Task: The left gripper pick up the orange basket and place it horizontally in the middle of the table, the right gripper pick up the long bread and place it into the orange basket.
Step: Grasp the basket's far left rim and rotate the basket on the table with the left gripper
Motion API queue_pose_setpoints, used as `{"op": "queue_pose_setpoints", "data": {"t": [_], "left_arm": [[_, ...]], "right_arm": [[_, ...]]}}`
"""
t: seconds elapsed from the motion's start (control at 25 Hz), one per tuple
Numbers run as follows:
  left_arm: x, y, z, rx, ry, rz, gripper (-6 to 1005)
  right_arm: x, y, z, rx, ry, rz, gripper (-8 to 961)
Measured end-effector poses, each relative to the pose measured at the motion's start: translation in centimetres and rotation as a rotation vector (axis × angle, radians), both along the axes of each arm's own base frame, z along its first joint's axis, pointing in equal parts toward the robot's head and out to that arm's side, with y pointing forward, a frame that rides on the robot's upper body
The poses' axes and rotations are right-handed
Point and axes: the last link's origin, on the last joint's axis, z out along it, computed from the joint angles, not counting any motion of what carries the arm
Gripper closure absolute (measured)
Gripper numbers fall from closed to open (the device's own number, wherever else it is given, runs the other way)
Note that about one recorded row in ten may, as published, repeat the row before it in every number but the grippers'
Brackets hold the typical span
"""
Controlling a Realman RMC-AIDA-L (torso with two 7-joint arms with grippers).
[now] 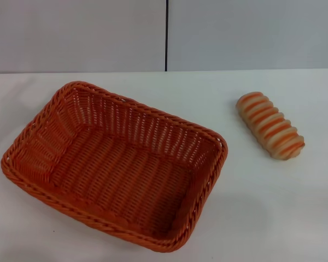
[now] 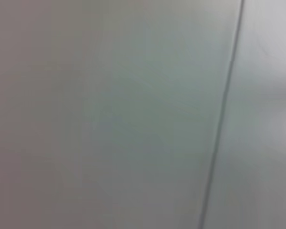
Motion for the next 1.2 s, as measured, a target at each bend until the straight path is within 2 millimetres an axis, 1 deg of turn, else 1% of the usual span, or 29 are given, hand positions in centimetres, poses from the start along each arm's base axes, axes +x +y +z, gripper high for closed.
{"op": "queue_pose_setpoints", "data": {"t": [0.04,0.08,0.12,0.2,0.28,0.4,0.48,0.68,0.88,1.2], "left_arm": [[0.7,0.8,0.4,-0.088,0.041,-0.016,202],[0.7,0.8,0.4,-0.088,0.041,-0.016,202],[1.2,1.3,0.4,-0.147,0.077,-0.024,202],[1.2,1.3,0.4,-0.147,0.077,-0.024,202],[2.9,3.3,0.5,-0.333,0.187,0.004,202],[3.3,3.9,0.6,-0.381,0.226,0.020,202],[4.3,4.9,0.6,-0.469,0.321,0.066,202],[5.1,5.8,0.9,-0.532,0.432,0.143,202],[5.3,6.0,0.8,-0.582,0.521,0.204,202],[4.4,6.1,-0.3,-0.655,0.599,0.285,203]], "right_arm": [[0.0,0.0,0.0,0.000,0.000,0.001,447],[0.0,0.0,0.0,0.000,0.000,0.001,447],[0.0,0.1,0.0,0.000,0.000,0.001,446],[0.0,0.0,0.0,-0.001,0.001,-0.001,445],[0.1,0.0,0.0,-0.003,0.004,-0.007,444],[0.3,-0.1,-0.1,-0.006,0.006,-0.013,443],[0.3,-0.2,-0.1,-0.006,0.007,-0.015,442],[0.4,-0.4,-0.2,-0.007,0.009,-0.021,439],[0.7,-0.5,-0.3,-0.013,0.014,-0.032,437],[0.7,-0.6,-0.3,-0.013,0.014,-0.032,433]]}}
